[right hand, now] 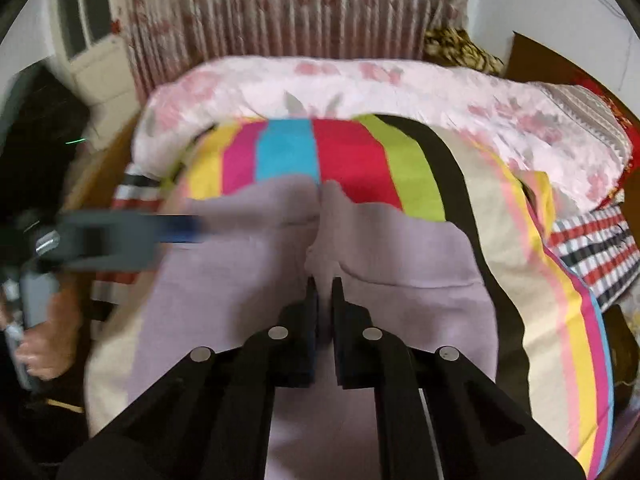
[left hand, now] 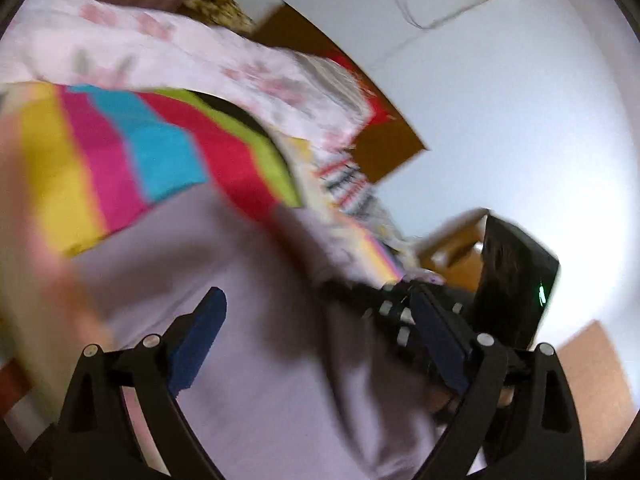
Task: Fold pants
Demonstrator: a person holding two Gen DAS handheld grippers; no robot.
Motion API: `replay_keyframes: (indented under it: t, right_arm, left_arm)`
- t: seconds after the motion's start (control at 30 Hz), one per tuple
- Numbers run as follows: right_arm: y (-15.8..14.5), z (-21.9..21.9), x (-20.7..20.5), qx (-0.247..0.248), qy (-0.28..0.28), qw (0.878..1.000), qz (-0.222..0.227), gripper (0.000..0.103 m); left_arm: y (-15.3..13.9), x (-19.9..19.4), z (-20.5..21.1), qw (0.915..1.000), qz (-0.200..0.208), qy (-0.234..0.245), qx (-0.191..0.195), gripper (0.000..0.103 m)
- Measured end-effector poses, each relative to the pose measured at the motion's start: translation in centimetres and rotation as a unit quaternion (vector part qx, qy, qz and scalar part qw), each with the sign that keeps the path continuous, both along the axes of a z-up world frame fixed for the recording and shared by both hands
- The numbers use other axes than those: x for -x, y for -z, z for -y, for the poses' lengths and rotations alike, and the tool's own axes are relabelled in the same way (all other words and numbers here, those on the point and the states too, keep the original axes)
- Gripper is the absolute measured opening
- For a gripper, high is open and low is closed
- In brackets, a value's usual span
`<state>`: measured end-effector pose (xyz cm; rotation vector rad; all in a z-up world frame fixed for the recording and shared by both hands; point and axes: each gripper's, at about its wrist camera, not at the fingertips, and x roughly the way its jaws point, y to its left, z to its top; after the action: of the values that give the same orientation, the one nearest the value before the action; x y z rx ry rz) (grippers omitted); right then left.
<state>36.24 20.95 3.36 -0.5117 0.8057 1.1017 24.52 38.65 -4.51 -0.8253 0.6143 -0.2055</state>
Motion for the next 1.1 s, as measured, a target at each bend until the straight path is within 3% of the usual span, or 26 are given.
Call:
replay_keyframes:
  t: [0.1,0.13,0.17,0.23,0.3,0.43,0.53,0.63,0.67,0.7,0.77,0.83,0.9,0.97,1.03,1.1]
  right_arm:
    - [0.2,-0.2,0.3,0.002,-0.007,1.0,0.001,0.009]
    - [0.3,-0.2,0.2,-0.001,-0.005,1.0,-0.009,0.009]
    - [0.5,-0.2,0.0,-0.004,-0.006,1.0,-0.02,0.013]
    - [0.4,0.3,-0.4,-0.003,-0.011,0.999,-0.03,0.02]
    - [-0.4,1.8,-1.1,-0.014,-0.008,0.999,-0.038,0.061]
    - [-0.6,5.9,-6.4,-0.041,0.074,0.994,-0.075,0.063]
    - [1.8,7.2,-11.2,-0.043,0.12,0.982,-0.138,0.06]
    - [5.0,6.6,-13.1,-0.04,0.108,0.969,-0.217,0.055]
    - [5.3,6.6,-13.1,-0.041,0.105,0.971,-0.212,0.045]
    - [5.0,6.5,-13.0,-0.047,0.101,0.973,-0.204,0.011]
    - [2.6,6.5,-11.7,-0.08,0.081,0.977,-0.178,0.011]
    - [-1.8,5.6,-8.3,-0.103,0.03,0.986,-0.128,0.011]
    - [-4.4,4.5,-5.9,-0.103,-0.008,0.989,-0.105,0.011]
    - [-6.4,1.7,-3.4,-0.093,-0.054,0.991,-0.084,0.011]
    - [-4.9,-1.5,-2.6,-0.055,-0.064,0.993,-0.085,0.011]
    - [-1.2,-4.5,-2.4,0.008,-0.059,0.994,-0.088,0.011]
  left_arm:
    - [0.8,-4.7,1.0,0.9982,-0.036,0.045,0.017,0.079]
    - [1.6,-6.4,1.2,0.9966,-0.064,0.047,0.024,0.059]
    - [2.3,-7.5,1.5,0.9955,-0.076,0.049,0.027,0.032]
    - [3.1,-9.0,2.2,0.9938,-0.093,0.06,0.002,0.011]
    - [3.5,-8.8,2.2,0.9943,-0.094,0.049,-0.008,0.011]
    - [3.7,-8.3,1.5,0.996,-0.077,0.042,-0.019,0.011]
    - [4.3,-8.4,0.9,0.996,-0.076,0.043,-0.02,0.011]
    - [4.2,-8.4,0.4,0.9961,-0.075,0.044,-0.016,0.011]
    - [4.2,-8.3,0.3,0.9961,-0.074,0.045,-0.016,0.011]
    - [4.1,-8.2,0.3,0.9962,-0.072,0.046,-0.016,0.01]
    - [2.6,-6.7,0.0,0.9976,-0.052,0.042,-0.019,0.01]
    - [-0.8,-3.2,-0.7,0.9992,-0.009,0.033,-0.021,0.01]
    - [-3.6,0.7,-2.3,0.9996,0.025,0.015,-0.003,0.01]
    - [-4.5,3.4,-3.8,0.9991,0.04,-0.009,0.002,0.01]
    - [-2.4,4.3,-5.9,0.9989,0.007,-0.045,-0.01,0.01]
    - [1.6,3.3,-7.2,0.9971,-0.05,-0.055,0.015,0.01]
